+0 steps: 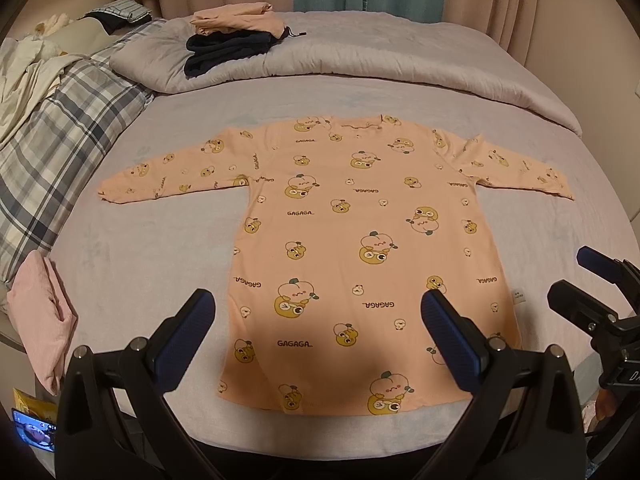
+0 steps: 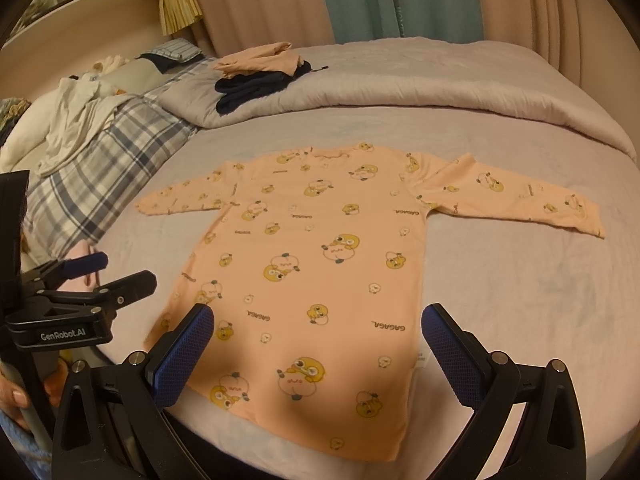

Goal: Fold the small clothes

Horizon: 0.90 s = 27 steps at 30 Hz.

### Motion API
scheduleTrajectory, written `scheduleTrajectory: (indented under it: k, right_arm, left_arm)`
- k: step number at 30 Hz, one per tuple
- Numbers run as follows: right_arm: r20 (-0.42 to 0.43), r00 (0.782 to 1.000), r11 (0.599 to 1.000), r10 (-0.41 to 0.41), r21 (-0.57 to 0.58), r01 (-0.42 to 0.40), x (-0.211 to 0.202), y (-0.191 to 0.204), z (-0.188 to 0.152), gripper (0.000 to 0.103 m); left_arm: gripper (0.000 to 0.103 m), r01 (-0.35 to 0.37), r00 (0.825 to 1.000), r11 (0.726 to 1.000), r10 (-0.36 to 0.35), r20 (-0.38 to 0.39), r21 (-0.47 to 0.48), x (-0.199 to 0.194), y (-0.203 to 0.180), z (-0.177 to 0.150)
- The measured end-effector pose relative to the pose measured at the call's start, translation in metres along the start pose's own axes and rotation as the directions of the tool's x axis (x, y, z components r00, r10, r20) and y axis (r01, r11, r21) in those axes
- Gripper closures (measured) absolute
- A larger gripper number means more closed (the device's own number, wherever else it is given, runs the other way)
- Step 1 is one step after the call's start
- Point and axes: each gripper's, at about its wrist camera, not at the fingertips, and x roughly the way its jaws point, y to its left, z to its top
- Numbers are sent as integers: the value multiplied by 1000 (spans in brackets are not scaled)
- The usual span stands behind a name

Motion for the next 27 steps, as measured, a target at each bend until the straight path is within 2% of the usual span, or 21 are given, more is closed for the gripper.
scheduleTrajectory:
  k: [27]
  right_arm:
    - [1,1000,1000,0,-1,0,-1,1,-1,0]
  left_arm:
    - [0,-1,1000,1000,1,-1,18,1,-4,1]
